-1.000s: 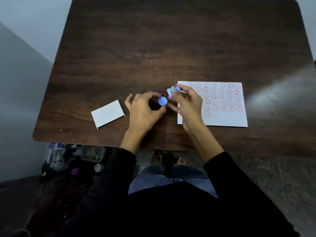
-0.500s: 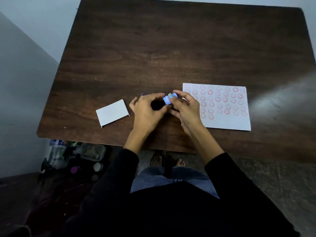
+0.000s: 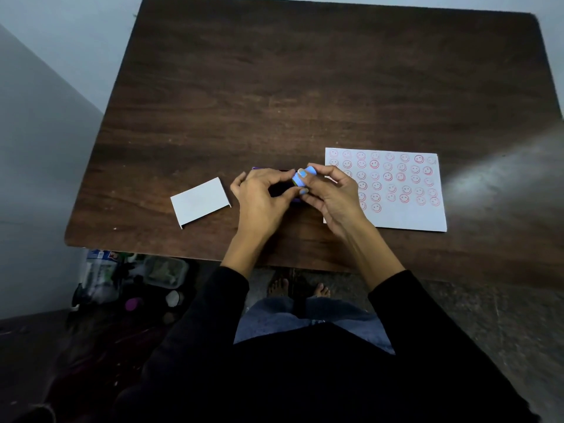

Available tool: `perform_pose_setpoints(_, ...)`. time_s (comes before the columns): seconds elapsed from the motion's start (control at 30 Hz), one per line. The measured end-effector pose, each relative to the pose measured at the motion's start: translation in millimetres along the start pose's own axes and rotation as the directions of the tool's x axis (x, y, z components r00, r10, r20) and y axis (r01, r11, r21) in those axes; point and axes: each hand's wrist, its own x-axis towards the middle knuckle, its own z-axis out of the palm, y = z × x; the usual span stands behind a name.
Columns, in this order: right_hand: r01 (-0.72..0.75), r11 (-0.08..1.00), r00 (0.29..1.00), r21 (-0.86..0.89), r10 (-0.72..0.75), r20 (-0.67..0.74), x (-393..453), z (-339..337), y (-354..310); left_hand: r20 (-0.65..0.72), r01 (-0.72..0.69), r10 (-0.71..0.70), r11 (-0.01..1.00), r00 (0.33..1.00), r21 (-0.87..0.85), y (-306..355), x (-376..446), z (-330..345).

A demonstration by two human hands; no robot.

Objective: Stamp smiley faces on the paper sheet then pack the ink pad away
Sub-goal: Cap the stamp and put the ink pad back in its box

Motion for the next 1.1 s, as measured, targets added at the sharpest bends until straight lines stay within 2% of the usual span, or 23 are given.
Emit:
perform_pose_setpoints(0.23,0.036,0.996,0.999,-0.084,-0.037,-0.012,4,0,5,-0.004,0.011,-0.011,1.000,1.000,0.026,-6,-1,6)
perform_pose_setpoints(0.33,0.136,0.978,0.983,-0.155,-0.153,-0.102,9,-4,7,0.054,-0.004,0.001,0.998,0.999,0.055,-5,4,6)
perform_pose_setpoints(0.4,0.251,0.905,0.943,-0.343,-0.308,-0.124,14,-11,7,0.057,-0.012,0.009,0.999,0.998,0.050,-4,7,4)
perform_pose_setpoints(0.5,0.372,0.733,0.884,-0.570,-0.467,-0.024,18,-21,8,0.002,-0.002,0.001,1.000,1.000,0.021,-5,8,-1)
perform_pose_setpoints(0.6,0.432,0.612,0.853,-0.662,-0.516,0.079,21,-27,13,-0.030,0.020,-0.019,0.999,0.999,0.034,-10,7,-6)
perform_pose_setpoints(0.73,0.464,0.483,0.804,-0.742,-0.581,0.125,22,-37,16,-0.035,0.032,-0.031,0.999,0.999,0.035,-14,6,-9)
perform_pose_setpoints(0.83,0.463,0.451,0.775,-0.763,-0.624,0.101,21,-48,14,-0.046,0.033,-0.031,0.999,0.998,0.031,-16,7,-11)
perform_pose_setpoints(1.1,0.407,0.400,0.750,-0.821,-0.659,0.051,19,-60,11,-0.044,0.020,-0.018,0.999,0.999,0.038,-19,8,-15)
